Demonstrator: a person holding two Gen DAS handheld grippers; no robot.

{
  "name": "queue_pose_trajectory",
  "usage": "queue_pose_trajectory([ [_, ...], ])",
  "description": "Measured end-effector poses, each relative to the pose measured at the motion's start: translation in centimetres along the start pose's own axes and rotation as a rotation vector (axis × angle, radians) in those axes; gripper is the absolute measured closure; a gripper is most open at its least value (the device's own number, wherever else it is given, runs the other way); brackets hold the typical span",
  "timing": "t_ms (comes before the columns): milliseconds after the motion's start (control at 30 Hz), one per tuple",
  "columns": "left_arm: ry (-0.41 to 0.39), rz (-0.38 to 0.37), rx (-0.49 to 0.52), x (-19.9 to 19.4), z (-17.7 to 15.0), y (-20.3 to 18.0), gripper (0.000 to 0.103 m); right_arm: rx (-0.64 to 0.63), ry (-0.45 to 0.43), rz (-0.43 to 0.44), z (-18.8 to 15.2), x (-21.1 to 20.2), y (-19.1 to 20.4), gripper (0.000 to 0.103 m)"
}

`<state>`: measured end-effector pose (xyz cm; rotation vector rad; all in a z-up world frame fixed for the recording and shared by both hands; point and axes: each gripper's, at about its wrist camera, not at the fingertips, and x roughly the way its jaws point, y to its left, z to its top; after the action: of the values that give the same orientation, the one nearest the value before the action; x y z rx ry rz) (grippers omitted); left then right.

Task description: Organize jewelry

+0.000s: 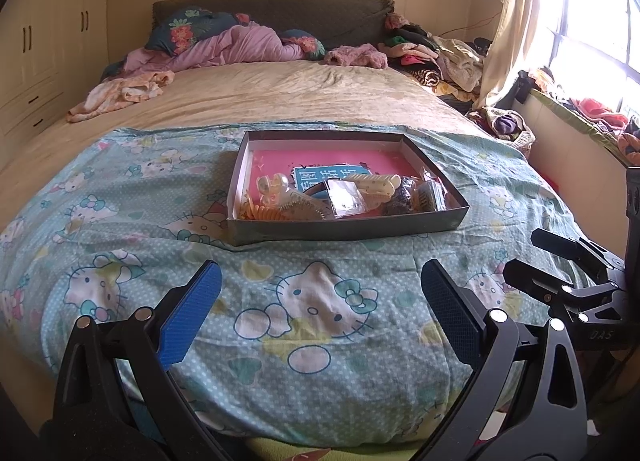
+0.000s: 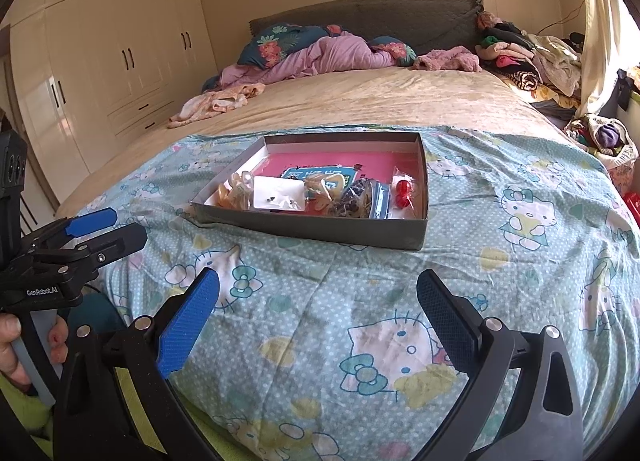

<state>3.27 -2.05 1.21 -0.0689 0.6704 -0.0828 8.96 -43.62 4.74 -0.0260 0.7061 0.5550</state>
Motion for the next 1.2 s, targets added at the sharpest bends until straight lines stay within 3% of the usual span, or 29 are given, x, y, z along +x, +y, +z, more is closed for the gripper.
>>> queue_pose_trajectory([
  [1200,0.020,0.009,-0.008,-0.19,-0.29,0.58,0.010,-0.010,0.002,0.006,0.12,-0.16,0.45,0.005],
])
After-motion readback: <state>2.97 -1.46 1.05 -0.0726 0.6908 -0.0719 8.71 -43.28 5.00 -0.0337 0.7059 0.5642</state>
